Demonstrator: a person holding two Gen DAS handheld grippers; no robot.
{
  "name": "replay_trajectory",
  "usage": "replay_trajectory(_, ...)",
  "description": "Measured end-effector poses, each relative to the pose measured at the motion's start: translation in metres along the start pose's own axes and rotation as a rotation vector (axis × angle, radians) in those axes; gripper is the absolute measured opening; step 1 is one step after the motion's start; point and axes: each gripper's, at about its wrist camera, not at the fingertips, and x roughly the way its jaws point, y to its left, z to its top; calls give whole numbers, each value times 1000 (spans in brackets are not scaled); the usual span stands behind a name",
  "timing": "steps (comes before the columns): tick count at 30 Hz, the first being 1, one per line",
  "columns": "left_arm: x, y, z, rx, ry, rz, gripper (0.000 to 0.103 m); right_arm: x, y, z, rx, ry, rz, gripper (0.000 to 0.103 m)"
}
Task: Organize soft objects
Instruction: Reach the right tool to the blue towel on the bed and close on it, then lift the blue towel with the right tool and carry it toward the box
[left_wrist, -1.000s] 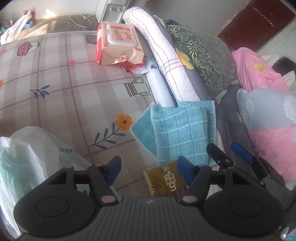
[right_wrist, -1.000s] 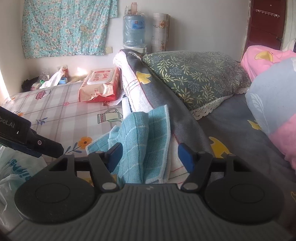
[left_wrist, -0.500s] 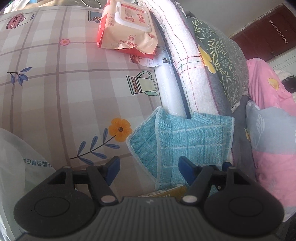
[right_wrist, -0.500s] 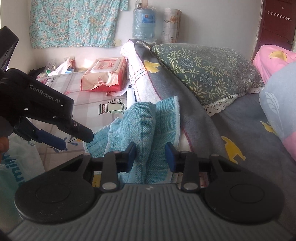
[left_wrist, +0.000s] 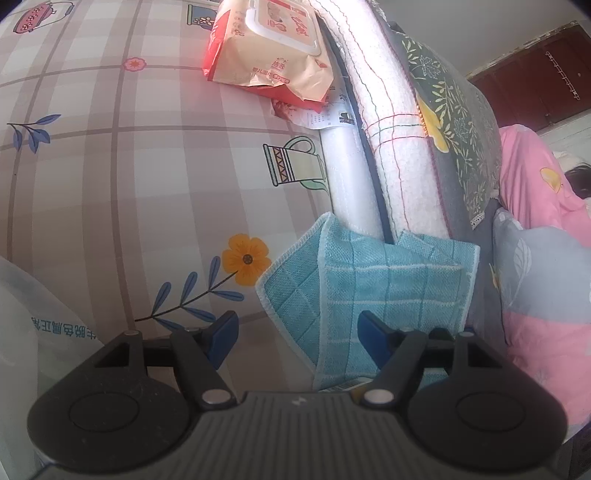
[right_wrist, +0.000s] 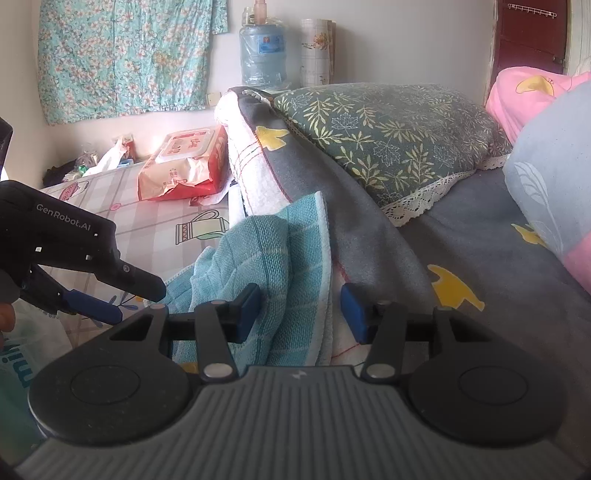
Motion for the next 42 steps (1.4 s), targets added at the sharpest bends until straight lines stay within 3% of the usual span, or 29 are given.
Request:
replay_trajectory(6, 3, 2, 2, -8, 7, -9, 72, 0, 6, -1, -5, 11, 21, 43)
replay_trajectory(8, 3, 4, 3, -9, 6, -8, 72, 0, 9, -1, -26, 6, 15, 25)
replay_trajectory(11, 1, 7, 4, -14, -3, -8, 72, 0, 16, 0, -52, 2, 34, 11)
replay_trajectory(18, -14, 12, 6, -43, -73, -23, 72, 2, 53, 3, -169, 14, 145, 9)
replay_trajectory(24, -24, 11, 6, -51, -139, -54, 72, 27, 83, 2, -225, 132, 212, 10)
replay_trajectory(27, -18, 5, 5, -24, -117, -44, 72, 33, 90, 4, -257, 164, 213, 13)
replay_trajectory(30, -5, -3, 2, 33, -68, 13, 71, 30, 93, 5, -268, 167, 238, 20)
replay_trajectory(35, 8, -3, 2, 62, -35, 88, 64, 12, 80, 8, -232, 160, 320, 42)
replay_trajectory(38, 8, -1, 4, 60, -28, 86, 62, 2, 63, 14, -162, 151, 339, 45)
replay_trajectory(42, 7, 1, 4, 63, -28, 82, 60, 6, 44, 24, -87, 160, 288, 47)
